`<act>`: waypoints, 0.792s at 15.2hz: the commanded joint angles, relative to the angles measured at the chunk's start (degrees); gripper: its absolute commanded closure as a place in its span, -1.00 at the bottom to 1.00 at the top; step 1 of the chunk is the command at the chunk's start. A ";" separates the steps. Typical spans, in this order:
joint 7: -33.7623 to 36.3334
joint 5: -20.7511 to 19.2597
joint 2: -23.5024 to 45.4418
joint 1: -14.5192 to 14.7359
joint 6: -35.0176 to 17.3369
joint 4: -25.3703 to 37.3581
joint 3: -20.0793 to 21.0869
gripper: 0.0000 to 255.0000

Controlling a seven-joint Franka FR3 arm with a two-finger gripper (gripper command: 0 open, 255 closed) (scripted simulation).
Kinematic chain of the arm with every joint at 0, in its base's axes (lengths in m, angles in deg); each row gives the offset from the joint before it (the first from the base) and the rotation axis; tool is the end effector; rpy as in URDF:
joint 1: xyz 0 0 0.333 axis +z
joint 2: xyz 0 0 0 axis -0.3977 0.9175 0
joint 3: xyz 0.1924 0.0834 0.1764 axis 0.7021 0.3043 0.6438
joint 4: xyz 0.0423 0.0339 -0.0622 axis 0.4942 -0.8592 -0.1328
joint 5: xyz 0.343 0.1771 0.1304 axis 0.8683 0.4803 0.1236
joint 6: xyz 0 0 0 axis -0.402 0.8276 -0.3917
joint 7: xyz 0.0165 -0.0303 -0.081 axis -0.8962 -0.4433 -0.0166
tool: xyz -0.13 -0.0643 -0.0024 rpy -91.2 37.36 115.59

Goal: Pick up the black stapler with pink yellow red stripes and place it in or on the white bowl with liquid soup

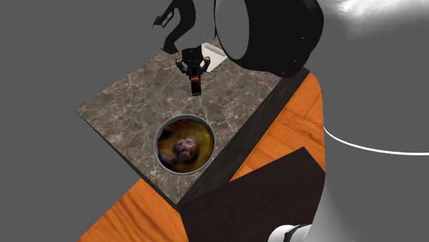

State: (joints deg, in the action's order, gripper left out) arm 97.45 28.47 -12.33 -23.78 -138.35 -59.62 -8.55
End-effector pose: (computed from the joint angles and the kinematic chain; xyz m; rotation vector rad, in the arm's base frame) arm 0.6801 0.0099 0.1598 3.0838 -0.5255 0.0355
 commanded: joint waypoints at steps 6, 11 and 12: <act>-0.12 0.15 -3.18 -0.04 3.79 0.59 0.10 1.00; -0.22 0.25 -5.18 -0.07 6.63 1.44 0.17 1.00; -0.24 0.27 -5.57 -0.08 7.20 1.62 0.18 1.00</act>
State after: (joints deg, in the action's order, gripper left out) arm 97.10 28.73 -17.51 -23.95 -131.77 -58.21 -8.41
